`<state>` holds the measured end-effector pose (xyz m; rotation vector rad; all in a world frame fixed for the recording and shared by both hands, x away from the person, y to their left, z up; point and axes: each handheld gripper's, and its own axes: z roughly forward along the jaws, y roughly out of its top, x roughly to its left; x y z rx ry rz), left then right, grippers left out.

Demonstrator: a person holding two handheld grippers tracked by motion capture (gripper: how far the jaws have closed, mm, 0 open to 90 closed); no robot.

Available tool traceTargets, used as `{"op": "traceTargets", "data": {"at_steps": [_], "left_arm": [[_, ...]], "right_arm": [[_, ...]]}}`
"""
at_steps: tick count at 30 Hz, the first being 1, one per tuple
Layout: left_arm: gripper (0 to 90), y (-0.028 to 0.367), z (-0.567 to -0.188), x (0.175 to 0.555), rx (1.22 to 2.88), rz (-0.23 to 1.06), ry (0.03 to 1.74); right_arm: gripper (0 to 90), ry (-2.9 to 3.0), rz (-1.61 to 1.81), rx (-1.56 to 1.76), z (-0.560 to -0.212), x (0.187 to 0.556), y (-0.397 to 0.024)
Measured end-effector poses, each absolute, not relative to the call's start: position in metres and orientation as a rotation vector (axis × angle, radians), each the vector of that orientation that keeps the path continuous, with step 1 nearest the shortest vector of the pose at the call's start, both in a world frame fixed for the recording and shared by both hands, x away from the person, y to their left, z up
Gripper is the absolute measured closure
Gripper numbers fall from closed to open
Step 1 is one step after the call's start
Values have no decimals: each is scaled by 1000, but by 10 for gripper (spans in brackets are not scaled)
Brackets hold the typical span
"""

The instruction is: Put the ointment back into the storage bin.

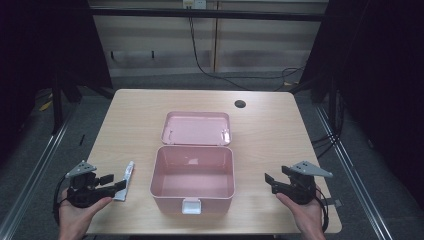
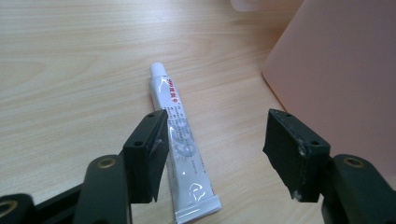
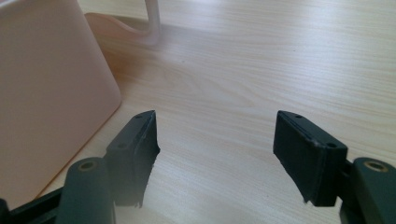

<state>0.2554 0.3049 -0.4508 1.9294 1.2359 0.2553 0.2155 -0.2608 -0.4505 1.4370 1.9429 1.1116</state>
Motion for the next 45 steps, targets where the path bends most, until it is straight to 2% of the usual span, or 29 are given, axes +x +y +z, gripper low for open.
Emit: {"op": "traceTargets", "data": {"at_steps": [7, 16, 21, 27, 30, 45], "left_arm": [[523, 302, -439, 254, 1949, 222, 1240], [512, 297, -424, 256, 2029, 243, 1253], [508, 293, -418, 258, 2061, 205, 1257], [492, 290, -410, 264, 2085, 148, 1276], [528, 291, -403, 269, 2092, 138, 1299], [536, 285, -394, 295, 2303, 108, 1409]], "right_arm": [[304, 1925, 1173, 1460, -445, 212, -263], [279, 1950, 1186, 1424, -443, 209, -261], [240, 1970, 1212, 1402, -442, 209, -257], [237, 1997, 1208, 1370, -441, 208, -252], [234, 2006, 1214, 1364, -441, 208, -252], [207, 2027, 1223, 1390, -442, 209, -251]]}}
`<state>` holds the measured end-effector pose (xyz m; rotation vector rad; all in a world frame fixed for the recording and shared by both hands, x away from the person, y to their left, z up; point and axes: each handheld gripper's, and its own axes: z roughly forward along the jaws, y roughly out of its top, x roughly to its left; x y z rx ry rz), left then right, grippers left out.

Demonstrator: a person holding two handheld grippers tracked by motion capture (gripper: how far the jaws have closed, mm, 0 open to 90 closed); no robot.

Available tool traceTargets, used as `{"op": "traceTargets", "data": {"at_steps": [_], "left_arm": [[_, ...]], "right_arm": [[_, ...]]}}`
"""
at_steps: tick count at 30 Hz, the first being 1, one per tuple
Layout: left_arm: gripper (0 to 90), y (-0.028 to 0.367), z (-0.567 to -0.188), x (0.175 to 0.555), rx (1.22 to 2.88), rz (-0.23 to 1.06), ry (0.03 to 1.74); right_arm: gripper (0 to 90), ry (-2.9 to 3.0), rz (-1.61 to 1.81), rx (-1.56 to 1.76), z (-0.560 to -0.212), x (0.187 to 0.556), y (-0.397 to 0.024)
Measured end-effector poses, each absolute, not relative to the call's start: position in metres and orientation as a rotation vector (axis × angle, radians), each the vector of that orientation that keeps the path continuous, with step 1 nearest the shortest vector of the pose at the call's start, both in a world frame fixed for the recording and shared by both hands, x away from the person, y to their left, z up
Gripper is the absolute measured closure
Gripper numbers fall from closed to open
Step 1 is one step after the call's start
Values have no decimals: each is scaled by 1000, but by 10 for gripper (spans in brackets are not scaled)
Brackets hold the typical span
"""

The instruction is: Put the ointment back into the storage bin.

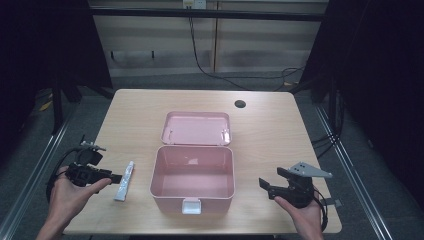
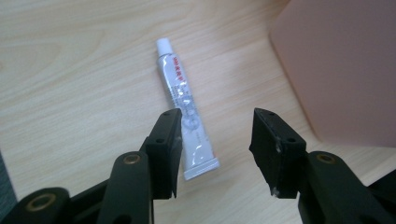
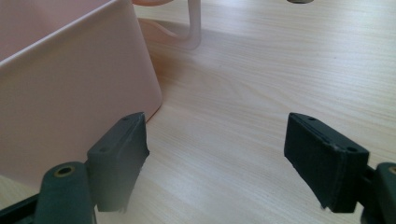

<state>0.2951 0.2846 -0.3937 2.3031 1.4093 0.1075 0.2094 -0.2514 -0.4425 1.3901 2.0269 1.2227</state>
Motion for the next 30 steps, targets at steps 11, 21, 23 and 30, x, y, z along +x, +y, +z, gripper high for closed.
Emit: {"op": "traceTargets", "data": {"at_steps": [11, 21, 23, 30], "left_arm": [[546, 276, -402, 315, 2364, 60, 1492], [539, 273, -411, 330, 2386, 8, 1552], [539, 272, -412, 333, 2391, -1, 1560], [541, 268, -417, 339, 2426, -25, 1582]], "right_arm": [[208, 2040, 1228, 1383, -442, 209, -251], [208, 2048, 1225, 1392, -442, 208, -250], [208, 2050, 1223, 1393, -442, 208, -250], [208, 2075, 1202, 1412, -445, 210, -250]]}}
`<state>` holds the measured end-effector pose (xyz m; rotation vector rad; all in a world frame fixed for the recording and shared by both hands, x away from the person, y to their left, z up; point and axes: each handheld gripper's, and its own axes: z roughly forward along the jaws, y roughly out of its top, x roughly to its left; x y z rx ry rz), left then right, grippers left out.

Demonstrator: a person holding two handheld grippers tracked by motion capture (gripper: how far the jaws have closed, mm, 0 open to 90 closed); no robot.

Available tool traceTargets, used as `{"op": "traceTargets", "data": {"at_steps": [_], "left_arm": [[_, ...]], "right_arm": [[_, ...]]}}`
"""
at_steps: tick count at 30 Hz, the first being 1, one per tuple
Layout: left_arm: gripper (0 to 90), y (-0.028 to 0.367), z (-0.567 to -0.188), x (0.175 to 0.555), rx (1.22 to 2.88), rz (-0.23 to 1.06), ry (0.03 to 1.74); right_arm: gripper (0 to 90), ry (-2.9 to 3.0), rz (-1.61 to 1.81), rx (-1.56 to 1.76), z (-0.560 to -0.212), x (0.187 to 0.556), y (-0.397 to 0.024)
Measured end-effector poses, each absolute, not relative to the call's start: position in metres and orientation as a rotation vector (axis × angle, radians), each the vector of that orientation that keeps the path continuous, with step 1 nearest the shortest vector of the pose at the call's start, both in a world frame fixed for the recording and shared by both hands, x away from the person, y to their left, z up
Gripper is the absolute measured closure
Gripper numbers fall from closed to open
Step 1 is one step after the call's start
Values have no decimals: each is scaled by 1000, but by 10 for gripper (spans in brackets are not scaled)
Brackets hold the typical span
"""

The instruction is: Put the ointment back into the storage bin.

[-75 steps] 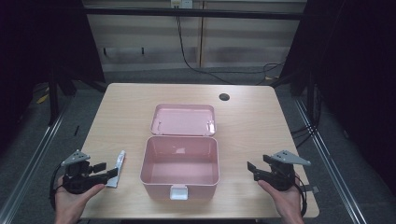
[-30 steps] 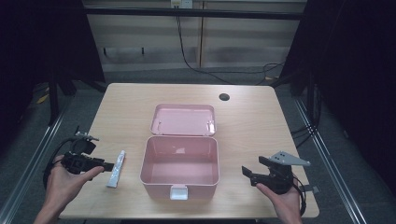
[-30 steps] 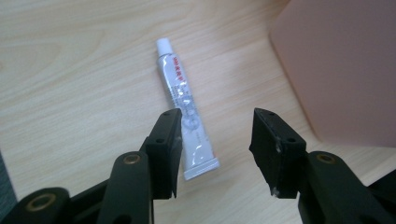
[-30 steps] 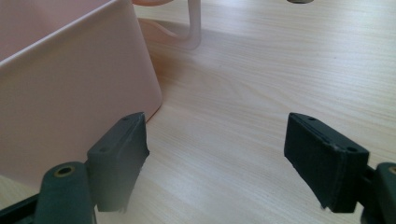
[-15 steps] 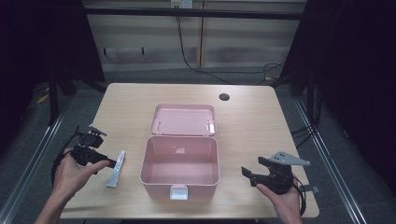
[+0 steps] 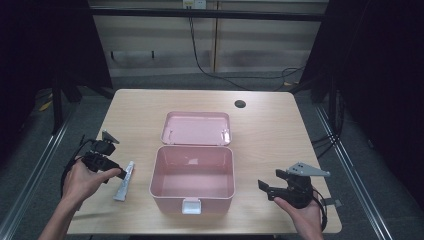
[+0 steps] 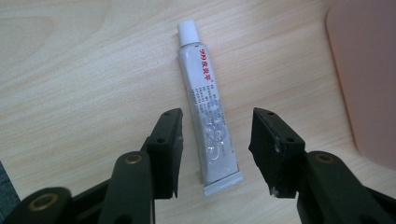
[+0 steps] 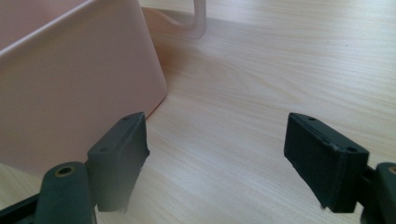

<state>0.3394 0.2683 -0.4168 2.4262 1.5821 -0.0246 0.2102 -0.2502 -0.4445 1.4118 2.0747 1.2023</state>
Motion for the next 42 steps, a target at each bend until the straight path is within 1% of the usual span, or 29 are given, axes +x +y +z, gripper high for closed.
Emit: {"op": "traceTargets", "data": {"at_steps": [16, 19, 21, 27, 30, 38, 42], "left_arm": [[558, 260, -436, 349, 2452, -25, 1630], [532, 256, -440, 350, 2456, -5, 1637], [536, 254, -442, 350, 2463, -1, 1646], [575, 254, -448, 350, 2467, 33, 1649], [586, 254, -451, 350, 2446, 15, 1663], [613, 249, -457, 352, 2461, 20, 1670], [643, 246, -461, 351, 2471, 47, 1683]], "right_arm": [[207, 2082, 1206, 1419, -445, 210, -250], [206, 2086, 1204, 1422, -445, 210, -250], [206, 2085, 1205, 1421, -445, 210, -250], [203, 2090, 1206, 1422, -445, 210, -250], [201, 2093, 1205, 1424, -445, 210, -250], [196, 2103, 1204, 1425, -446, 211, -250], [193, 2104, 1203, 1429, -446, 211, -250]]}}
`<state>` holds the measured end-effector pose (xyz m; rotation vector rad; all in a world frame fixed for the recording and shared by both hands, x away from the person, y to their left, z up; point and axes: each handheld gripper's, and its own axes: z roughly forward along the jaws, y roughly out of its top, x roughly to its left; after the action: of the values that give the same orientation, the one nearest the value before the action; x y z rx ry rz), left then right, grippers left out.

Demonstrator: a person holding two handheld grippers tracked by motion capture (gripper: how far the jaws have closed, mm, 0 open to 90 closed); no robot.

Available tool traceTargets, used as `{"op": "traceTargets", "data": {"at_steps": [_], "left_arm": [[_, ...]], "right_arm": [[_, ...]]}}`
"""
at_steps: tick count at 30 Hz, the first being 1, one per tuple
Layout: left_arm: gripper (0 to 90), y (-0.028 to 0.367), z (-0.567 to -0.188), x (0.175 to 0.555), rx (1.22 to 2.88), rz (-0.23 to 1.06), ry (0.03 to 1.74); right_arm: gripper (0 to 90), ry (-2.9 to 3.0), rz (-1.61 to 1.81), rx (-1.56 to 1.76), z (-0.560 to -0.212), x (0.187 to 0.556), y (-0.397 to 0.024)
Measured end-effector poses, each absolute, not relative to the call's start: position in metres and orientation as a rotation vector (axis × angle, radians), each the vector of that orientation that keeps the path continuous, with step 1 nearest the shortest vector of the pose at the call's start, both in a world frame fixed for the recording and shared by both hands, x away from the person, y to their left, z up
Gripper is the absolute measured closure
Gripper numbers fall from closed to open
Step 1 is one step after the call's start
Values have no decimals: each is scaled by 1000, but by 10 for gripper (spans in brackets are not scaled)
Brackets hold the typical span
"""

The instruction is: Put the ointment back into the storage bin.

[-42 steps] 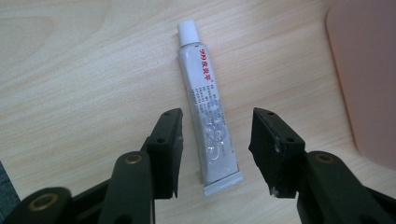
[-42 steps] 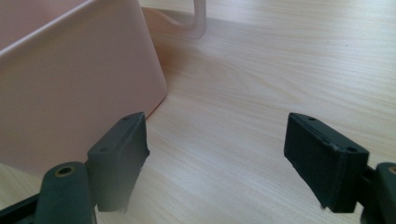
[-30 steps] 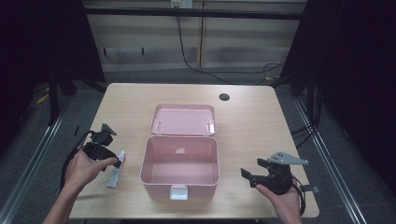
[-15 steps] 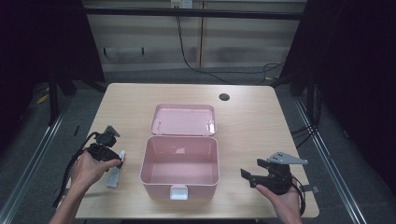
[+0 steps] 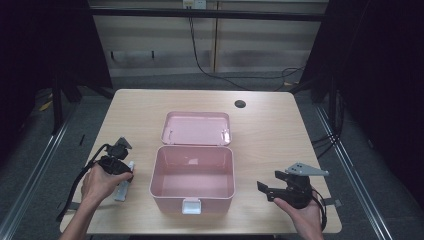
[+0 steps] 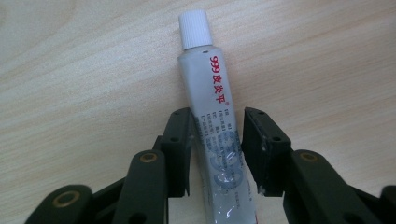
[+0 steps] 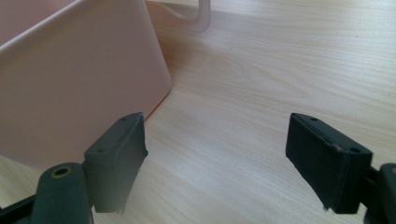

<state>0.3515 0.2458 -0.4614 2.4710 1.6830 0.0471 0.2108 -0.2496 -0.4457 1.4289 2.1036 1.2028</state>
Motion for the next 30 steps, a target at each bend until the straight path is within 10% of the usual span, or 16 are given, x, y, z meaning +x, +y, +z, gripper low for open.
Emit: {"op": "traceTargets", "data": {"at_steps": [30], "left_arm": [[717, 247, -461, 347, 2512, 106, 1590]], "right_arm": [[193, 2116, 1203, 1438, -446, 212, -249]]}}
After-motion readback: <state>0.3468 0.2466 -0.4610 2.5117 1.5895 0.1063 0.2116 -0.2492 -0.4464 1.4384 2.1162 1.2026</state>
